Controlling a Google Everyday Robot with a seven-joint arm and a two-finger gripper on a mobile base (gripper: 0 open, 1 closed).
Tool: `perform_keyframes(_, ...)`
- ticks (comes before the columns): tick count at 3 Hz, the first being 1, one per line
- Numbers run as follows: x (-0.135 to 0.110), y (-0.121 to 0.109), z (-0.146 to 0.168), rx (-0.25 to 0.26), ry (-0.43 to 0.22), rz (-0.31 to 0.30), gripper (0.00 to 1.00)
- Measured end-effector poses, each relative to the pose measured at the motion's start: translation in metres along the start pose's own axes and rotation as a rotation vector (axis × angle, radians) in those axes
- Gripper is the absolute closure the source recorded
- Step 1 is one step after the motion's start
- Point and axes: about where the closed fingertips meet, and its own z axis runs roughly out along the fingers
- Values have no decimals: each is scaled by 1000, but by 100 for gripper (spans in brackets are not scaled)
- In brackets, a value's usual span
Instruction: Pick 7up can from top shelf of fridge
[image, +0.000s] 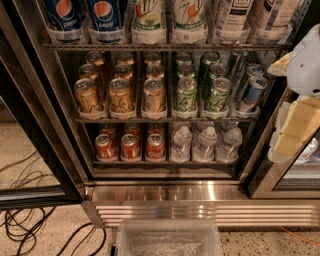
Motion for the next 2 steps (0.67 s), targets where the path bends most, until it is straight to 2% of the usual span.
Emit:
perform_keyframes(1, -9, 24, 6, 10, -59, 2, 0)
perform_keyframes(2, -26, 48, 18, 54, -191, 36, 0)
